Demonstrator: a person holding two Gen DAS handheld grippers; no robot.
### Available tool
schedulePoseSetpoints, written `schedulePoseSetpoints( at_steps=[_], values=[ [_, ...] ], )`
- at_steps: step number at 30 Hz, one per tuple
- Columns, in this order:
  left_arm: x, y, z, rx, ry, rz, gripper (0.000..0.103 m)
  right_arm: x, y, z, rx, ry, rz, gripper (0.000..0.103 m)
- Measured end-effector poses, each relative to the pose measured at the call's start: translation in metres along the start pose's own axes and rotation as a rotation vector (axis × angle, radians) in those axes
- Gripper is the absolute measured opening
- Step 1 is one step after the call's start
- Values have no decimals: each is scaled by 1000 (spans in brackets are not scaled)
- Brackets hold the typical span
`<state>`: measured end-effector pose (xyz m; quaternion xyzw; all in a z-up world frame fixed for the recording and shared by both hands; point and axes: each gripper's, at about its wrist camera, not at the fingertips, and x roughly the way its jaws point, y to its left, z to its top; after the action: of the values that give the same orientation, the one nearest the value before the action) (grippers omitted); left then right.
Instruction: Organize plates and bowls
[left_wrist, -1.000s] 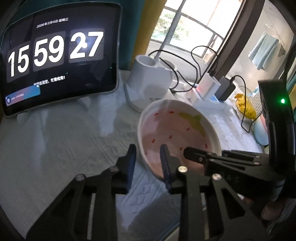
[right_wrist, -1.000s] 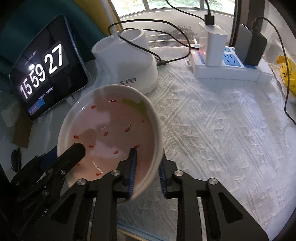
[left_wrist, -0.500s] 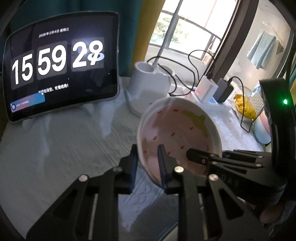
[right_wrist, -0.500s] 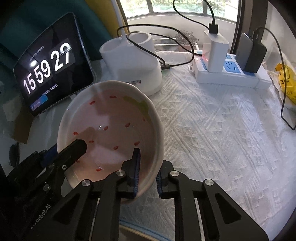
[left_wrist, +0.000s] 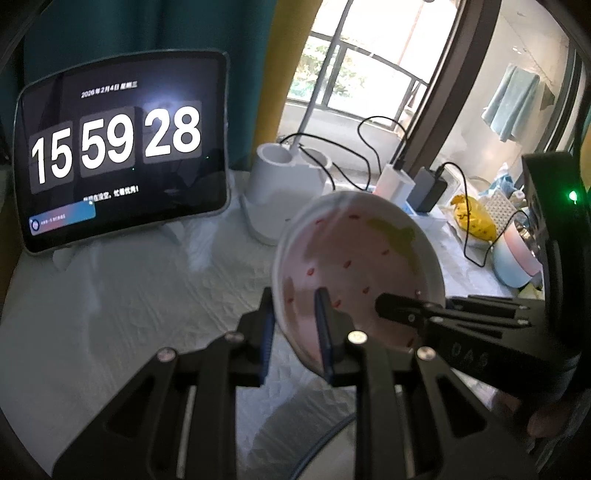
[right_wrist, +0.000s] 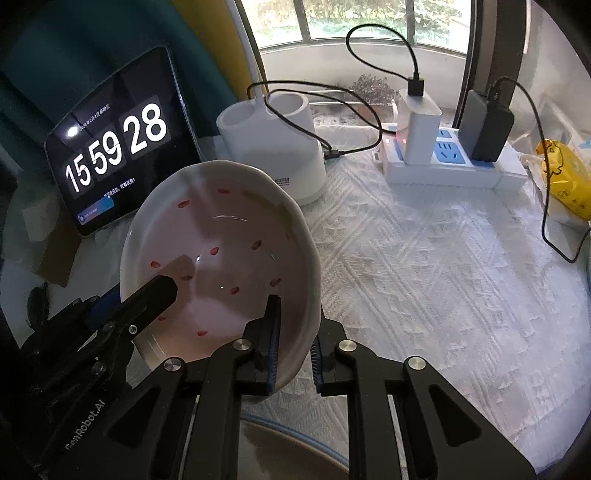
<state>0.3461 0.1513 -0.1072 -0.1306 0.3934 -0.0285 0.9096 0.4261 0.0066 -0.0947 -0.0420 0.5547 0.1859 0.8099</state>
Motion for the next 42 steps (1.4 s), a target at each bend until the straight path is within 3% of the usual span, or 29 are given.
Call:
schedulePoseSetpoints(
  at_steps=[42],
  values=[
    [-71,-65,-18,81,-78,-32,21,-97,-24,-44,12,-131,44,16]
  ],
)
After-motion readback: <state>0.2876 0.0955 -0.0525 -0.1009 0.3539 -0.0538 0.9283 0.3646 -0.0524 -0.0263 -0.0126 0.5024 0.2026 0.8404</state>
